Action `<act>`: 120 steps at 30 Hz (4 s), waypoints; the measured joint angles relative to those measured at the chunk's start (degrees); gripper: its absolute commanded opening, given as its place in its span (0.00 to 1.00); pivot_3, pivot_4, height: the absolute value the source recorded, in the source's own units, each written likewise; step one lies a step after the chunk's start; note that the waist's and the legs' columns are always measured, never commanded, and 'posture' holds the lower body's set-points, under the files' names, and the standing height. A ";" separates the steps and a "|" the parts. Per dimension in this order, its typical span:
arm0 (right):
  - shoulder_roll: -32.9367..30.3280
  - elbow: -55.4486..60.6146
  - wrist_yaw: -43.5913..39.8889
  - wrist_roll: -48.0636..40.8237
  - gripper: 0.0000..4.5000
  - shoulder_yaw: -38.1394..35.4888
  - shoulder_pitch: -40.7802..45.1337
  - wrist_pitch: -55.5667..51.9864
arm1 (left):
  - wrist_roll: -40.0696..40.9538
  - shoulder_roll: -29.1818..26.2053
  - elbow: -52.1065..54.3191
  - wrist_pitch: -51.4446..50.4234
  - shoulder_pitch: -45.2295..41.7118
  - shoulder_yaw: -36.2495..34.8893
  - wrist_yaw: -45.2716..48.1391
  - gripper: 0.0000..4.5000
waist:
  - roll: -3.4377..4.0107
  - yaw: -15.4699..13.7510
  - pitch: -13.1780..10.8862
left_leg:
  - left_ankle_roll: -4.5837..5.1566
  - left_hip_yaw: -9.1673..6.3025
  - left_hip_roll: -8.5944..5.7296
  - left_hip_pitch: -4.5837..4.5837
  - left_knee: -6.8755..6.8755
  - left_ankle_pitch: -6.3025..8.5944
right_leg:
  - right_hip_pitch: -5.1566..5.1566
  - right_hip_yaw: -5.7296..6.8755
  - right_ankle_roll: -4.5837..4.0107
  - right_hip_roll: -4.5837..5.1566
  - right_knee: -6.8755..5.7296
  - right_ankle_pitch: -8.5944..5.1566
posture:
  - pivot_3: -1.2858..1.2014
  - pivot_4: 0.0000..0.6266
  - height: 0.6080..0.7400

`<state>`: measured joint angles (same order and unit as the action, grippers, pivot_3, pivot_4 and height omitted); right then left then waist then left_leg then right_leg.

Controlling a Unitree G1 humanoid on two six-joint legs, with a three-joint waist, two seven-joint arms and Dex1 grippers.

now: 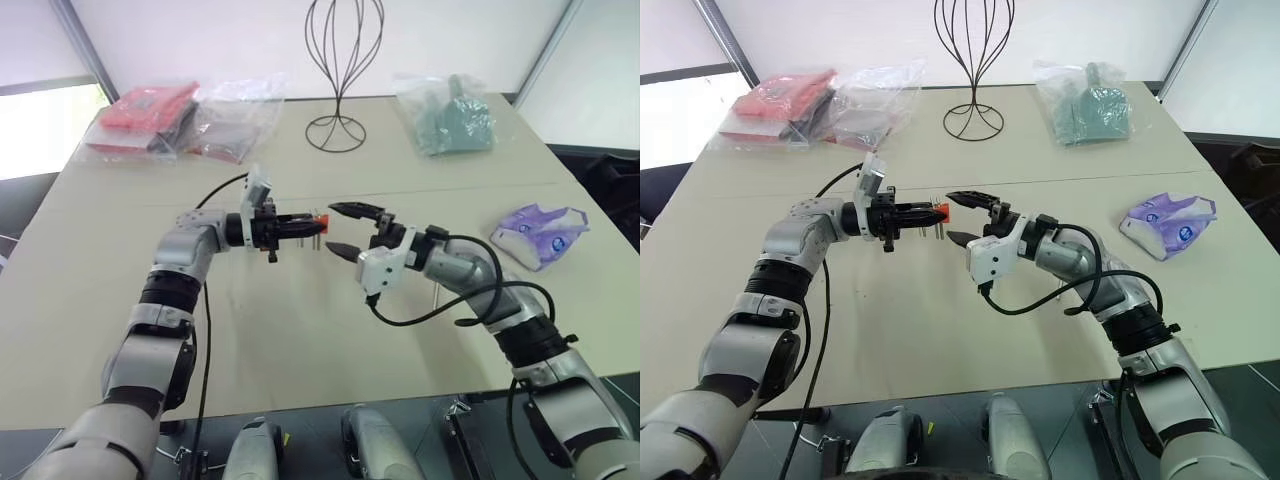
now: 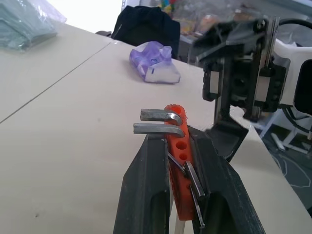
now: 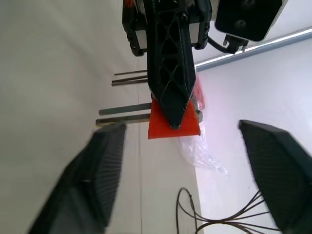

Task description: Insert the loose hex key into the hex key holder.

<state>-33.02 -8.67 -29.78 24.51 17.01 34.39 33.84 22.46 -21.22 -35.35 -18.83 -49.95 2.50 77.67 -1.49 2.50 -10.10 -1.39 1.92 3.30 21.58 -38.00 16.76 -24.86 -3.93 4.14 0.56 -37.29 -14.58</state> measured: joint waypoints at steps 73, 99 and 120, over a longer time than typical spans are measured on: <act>20.10 31.22 18.93 -31.26 0.01 -29.39 -6.68 -98.77 | 5.65 -5.03 41.81 -2.71 29.16 -3.57 -26.65 0.00 | 0.05 0.49 -0.19 | -0.01 -0.35 -0.32 0.00 0.00 -0.01 | 0.12 -0.15 -0.06 0.05 0.18 -0.06 | 0.52 0.24 1.00; 31.62 28.61 10.83 -47.39 0.01 -20.39 0.99 -69.01 | 2.92 1.64 4.80 -0.33 -2.15 2.19 -1.23 0.00 | 0.06 0.05 -0.18 | 0.04 -0.58 -0.39 1.06 0.04 0.01 | -0.86 0.03 0.29 0.09 -0.04 -0.08 | 0.52 0.24 1.00; 31.29 28.71 12.67 -49.65 0.01 -18.59 -1.31 -67.91 | 4.32 1.20 8.79 -5.49 -1.50 -1.54 -1.90 0.00 | 0.06 0.05 -0.18 | 0.04 -0.61 -0.39 1.05 -0.04 0.01 | -0.85 0.04 0.29 0.09 -0.16 -0.08 | 0.52 0.24 1.00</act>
<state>-1.73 20.03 -17.11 -25.14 -1.58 33.08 -34.07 26.78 -20.02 -26.56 -24.31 -51.45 0.96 75.77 -1.44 2.54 -10.28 -1.35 1.32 2.92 22.63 -38.04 16.77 -25.71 -3.90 4.44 0.65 -37.45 -14.66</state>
